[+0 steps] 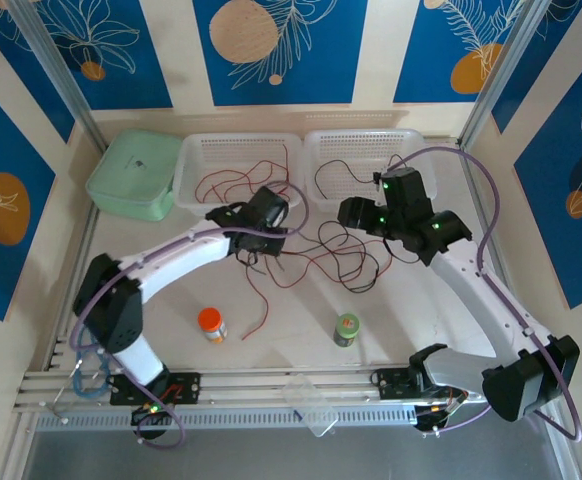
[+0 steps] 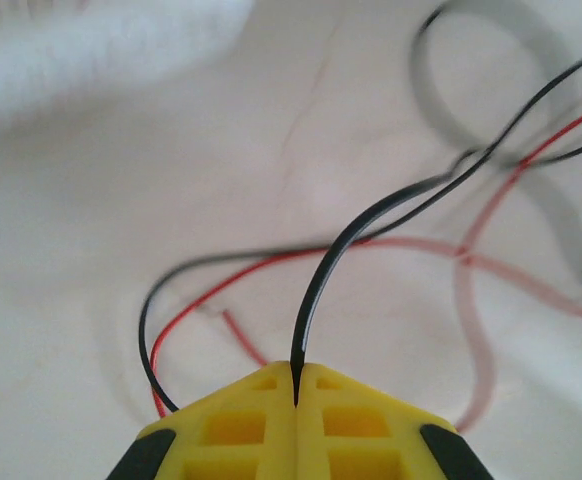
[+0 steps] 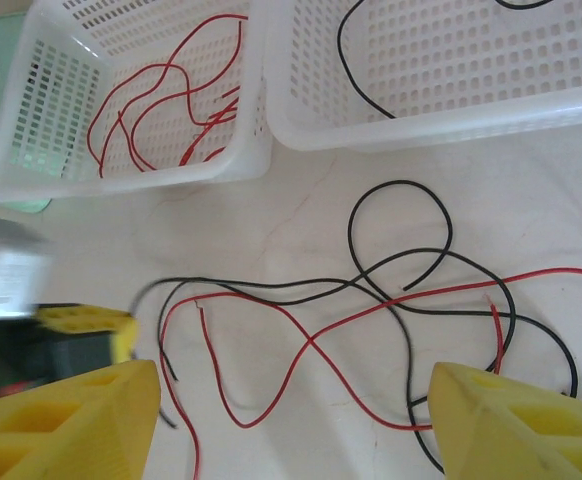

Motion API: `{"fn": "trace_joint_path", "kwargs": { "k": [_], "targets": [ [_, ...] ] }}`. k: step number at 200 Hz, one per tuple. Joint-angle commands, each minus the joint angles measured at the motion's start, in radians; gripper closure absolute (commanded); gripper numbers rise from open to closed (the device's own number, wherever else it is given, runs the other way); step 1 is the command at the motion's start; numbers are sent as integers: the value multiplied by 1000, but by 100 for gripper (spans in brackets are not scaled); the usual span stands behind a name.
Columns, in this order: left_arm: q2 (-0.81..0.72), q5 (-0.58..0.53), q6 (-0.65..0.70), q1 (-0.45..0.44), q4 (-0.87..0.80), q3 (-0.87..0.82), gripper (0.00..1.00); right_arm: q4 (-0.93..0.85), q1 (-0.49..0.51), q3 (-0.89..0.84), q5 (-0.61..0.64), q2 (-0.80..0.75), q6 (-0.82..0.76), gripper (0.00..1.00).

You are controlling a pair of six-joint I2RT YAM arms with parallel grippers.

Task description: Untangle the cables

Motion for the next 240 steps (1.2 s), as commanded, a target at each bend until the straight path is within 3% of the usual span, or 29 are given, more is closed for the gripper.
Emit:
{"fn": "trace_joint_path", "kwargs": {
  "k": [1,32,60,120,146,179,240],
  "targets": [
    [-84,37,66,-13,-86,87,100,9,-26,-18,-55,-43,7,28],
    [-153,85,103,-26,-119,187,100,7,-70,-41,-86,-93,-2,27],
    [-179,212,139,-28,-85,270,100,6,-92,-58,-120,-122,-10,27],
    [-92,330,188,-31,-74,561,100,6,-93,-118,-173,-140,1,27],
    [-60,359,226,-30,2,627,100,-10,-93,-131,-155,-163,1,27],
    [2,359,275,-31,68,717,100,-36,-98,-129,-133,-198,-2,27],
    [218,258,363,-29,132,913,100,-94,-111,-150,-87,-277,5,27]
  ]
}}
